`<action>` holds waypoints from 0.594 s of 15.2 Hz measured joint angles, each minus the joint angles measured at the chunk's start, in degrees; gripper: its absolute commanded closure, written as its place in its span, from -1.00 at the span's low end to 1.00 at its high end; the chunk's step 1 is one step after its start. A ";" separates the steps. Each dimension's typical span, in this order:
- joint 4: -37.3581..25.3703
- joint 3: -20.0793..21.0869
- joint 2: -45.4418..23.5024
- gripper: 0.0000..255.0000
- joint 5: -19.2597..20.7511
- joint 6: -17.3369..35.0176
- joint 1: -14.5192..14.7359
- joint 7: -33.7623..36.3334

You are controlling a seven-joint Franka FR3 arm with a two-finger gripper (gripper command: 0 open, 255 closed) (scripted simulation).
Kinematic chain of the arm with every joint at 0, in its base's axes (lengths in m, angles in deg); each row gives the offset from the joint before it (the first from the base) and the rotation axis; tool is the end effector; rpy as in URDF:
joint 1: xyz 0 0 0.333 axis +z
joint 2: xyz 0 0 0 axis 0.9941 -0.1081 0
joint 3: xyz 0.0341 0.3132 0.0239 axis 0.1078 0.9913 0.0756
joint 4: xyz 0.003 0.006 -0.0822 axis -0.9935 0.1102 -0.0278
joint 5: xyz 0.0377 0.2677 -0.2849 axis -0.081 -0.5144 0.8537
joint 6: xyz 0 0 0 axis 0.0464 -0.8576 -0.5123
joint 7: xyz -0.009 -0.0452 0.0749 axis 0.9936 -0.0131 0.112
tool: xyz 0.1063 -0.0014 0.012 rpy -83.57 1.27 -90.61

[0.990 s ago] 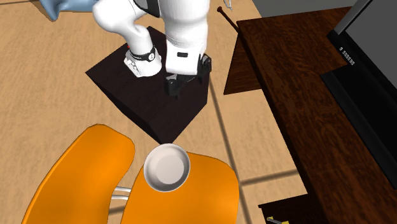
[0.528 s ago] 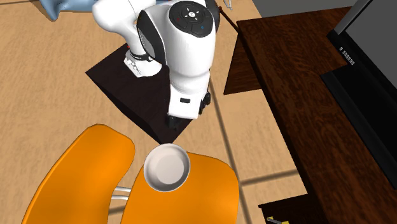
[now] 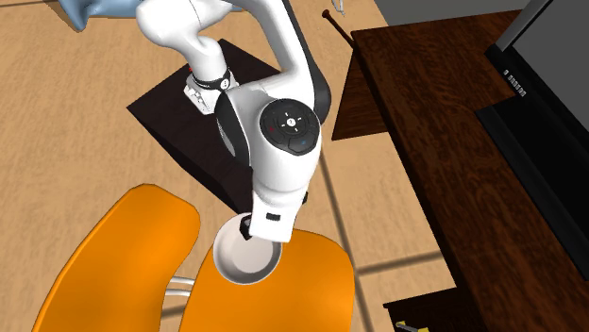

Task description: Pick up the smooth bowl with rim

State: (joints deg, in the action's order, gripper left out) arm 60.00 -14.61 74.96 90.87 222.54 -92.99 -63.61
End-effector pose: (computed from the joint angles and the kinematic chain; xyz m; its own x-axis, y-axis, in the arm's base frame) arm 0.5081 -0.2418 0.3201 0.9603 -0.2789 -0.0103 -0.2741 -0.9493 0.1538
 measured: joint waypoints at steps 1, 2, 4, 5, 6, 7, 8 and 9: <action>-0.43 -0.10 -1.10 -1.00 -0.05 0.65 -0.21 -0.13; -0.67 -0.09 -2.02 -1.00 -0.15 1.29 -0.29 -0.11; -0.83 0.00 -3.40 -1.00 -0.38 2.48 -0.39 -0.07; -0.68 0.04 -4.03 -1.00 -0.47 3.24 -0.45 -0.05; -0.77 0.10 -4.66 -1.00 -0.61 3.77 -0.51 -0.06; -0.43 0.11 -5.20 -1.00 -0.70 4.64 -0.62 -0.10; -0.47 0.16 -5.77 -1.00 -0.83 5.15 -0.69 -0.12; -0.37 0.19 -5.94 -1.00 -0.84 5.41 -0.68 -0.07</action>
State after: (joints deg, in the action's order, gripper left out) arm 59.63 -14.42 69.03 90.03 227.94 -93.67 -63.67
